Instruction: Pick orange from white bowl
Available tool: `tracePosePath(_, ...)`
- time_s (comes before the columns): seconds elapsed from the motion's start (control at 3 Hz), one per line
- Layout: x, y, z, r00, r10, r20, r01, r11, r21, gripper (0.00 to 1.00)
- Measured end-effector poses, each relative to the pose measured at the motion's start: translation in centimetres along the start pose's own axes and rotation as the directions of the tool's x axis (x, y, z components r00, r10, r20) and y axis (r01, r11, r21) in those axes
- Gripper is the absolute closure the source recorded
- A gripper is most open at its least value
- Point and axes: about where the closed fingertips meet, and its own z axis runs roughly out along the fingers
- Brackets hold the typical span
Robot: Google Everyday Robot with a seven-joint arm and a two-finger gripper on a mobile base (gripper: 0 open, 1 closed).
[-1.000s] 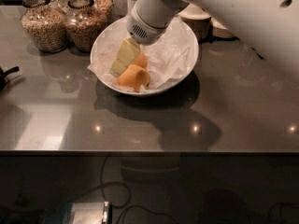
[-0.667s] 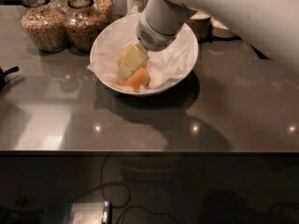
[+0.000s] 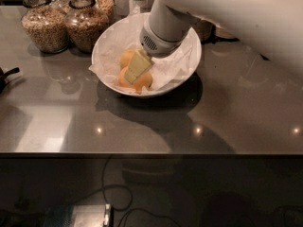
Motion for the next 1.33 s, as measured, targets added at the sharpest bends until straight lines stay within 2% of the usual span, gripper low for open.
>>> tracePosePath(0.33,0.00,0.00,0.00,1.000,0.000,0.000,0.000,1.0000,0.000,0.31)
tracePosePath(1.0,-0.01,0.01,0.02,1.000,0.000,0.000,0.000,1.0000,0.000,0.16)
tracePosePath(1.33,-0.27,0.10,0.38,1.000,0.000,-0.004,0.000,1.0000,-0.005,0.19)
